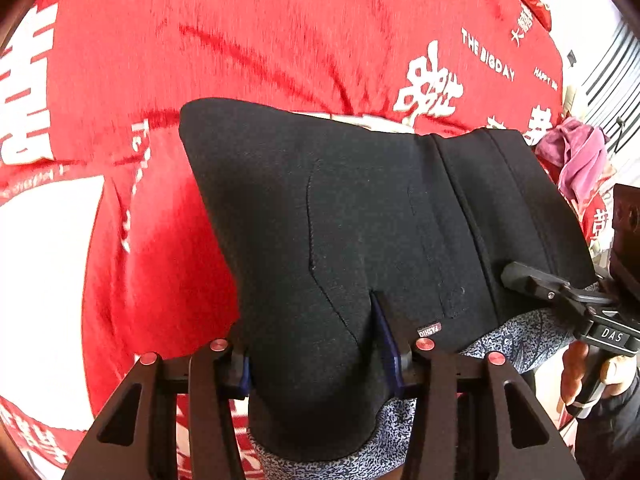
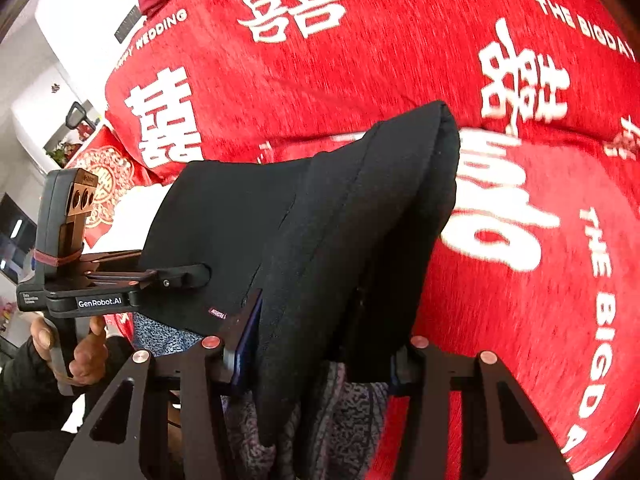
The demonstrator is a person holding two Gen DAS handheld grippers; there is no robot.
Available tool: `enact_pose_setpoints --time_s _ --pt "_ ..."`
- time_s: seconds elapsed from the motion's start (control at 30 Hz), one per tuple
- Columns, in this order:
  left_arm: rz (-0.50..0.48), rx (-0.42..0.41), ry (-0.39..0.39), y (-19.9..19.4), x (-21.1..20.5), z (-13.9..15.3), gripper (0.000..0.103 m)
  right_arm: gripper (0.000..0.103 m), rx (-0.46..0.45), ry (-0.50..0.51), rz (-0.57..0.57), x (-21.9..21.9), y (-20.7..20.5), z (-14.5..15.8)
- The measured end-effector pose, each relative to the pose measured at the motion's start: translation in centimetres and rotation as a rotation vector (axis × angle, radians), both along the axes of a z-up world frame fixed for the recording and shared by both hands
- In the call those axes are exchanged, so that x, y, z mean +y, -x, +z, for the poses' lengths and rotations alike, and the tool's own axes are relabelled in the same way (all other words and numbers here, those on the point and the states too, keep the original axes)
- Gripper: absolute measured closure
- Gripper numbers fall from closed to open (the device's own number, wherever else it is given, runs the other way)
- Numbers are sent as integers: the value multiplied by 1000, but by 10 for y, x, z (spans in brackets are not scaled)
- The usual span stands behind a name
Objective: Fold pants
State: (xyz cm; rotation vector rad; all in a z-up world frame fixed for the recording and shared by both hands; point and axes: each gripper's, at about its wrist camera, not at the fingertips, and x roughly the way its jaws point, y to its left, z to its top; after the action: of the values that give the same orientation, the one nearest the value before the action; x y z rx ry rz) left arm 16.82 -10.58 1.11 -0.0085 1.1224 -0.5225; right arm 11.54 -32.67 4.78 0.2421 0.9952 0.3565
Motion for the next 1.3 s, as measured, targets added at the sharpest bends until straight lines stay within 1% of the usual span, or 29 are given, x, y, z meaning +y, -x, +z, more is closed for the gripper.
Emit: enact_pose_setpoints --time_s 0.23,0.3,0.37,0.47,0.57,0.8,1.0,1.3 --pt "13 -30 9 -40 -9 47 54 49 -46 10 -6 -6 -42 45" --pt "18 -32 16 -49 -10 56 53 49 -57 13 -9 -8 -53 56" --pt "27 -19 24 -59 -11 60 53 49 -65 14 -10 -10 -63 64" --pt "39 10 20 -72 -15 55 54 49 -53 7 -17 -13 -76 67" --pt "47 51 2 -81 -20 39 54 49 -19 0 -26 -16 -88 59" --pt "48 139 -27 -98 -32 -6 54 49 78 -7 -47 -25 -107 15" --pt "55 185 -52 -109 -40 -35 54 49 142 -20 -57 -34 -121 -17" --pt "71 256 -59 -125 -38 -75 53 49 213 -39 -60 -39 -140 -58"
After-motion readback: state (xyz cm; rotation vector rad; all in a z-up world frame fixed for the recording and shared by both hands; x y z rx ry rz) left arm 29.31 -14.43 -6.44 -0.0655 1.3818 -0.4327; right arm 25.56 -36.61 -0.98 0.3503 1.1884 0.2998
